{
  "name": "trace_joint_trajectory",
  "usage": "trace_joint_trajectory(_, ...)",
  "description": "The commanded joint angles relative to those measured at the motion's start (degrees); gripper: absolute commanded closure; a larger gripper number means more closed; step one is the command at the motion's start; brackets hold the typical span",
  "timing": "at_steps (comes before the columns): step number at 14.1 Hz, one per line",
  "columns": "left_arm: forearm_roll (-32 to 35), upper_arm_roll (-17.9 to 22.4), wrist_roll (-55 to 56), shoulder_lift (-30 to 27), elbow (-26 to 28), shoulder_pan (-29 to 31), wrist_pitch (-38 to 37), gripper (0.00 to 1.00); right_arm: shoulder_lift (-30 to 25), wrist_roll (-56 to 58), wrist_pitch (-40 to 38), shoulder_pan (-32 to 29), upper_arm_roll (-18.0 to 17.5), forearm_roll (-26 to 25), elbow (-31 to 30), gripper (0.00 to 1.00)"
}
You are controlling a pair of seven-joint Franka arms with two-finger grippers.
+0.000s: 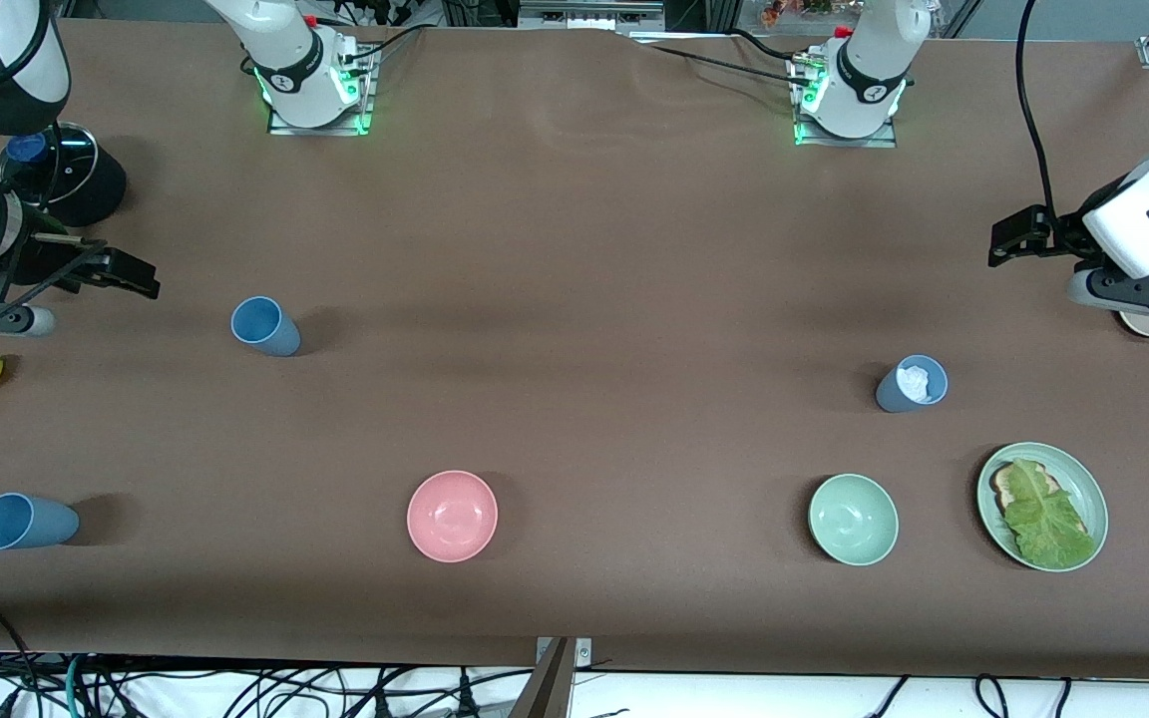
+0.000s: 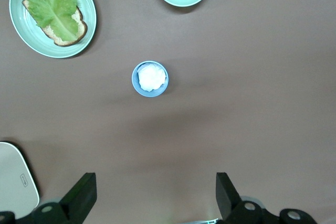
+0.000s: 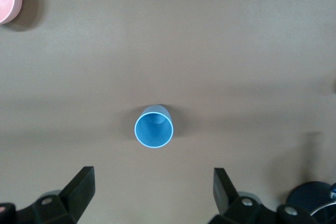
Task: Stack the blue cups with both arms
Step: 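Grasp a blue cup with the right gripper while the left gripper grasps another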
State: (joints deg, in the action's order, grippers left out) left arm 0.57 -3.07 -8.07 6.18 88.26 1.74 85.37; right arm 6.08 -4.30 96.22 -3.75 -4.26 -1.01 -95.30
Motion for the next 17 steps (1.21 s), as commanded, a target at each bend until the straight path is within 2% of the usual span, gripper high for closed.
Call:
trace_joint_trajectory(1,0.66,-0.27,-2.12,2.78,-1.69,0.98,-0.47,0.0,-0.28,0.52,-0.41,-0.03,-0.05,0.13,-0.06,0.0)
trace_joint_trajectory(6,1.27,-0.27,-8.62,9.1,0.41,4.24,7.24,0.0,-0.19,0.52,-0.68,-0.03,-0.05,0.13,-0.06,0.0)
trace_joint_trajectory(9,1.63,-0.27,-9.16,10.52,9.35,5.12,20.67,0.0,1.47,0.7,-0.77,-0.29,0.04,0.13,-0.58,0.0)
trace_joint_trajectory(11,1.63,-0.27,-9.42,10.87,16.12,5.64,29.11,0.0,5.24,0.7,-2.69,-0.29,0.12,0.13,-0.76,0.0)
trace_joint_trajectory(13,1.72,-0.27,-9.6,11.75,20.97,5.56,35.19,0.0,7.45,0.52,-0.26,-0.29,0.13,-0.13,-4.95,0.0)
trace_joint_trajectory(15,1.72,-0.27,-9.6,13.85,22.48,5.73,39.5,0.0,6.06,0.52,8.5,-0.38,0.13,-0.39,-13.63,0.0)
trace_joint_trajectory(16,1.72,-0.27,-9.6,14.91,22.48,5.56,40.31,0.07,5.09,0.52,13.42,-0.38,0.13,-0.39,-18.03,0.0)
trace_joint_trajectory(17,1.72,-0.27,-9.51,16.57,22.4,5.38,41.53,0.19,4.82,0.52,16.86,-0.38,0.13,-0.39,-20.95,0.0)
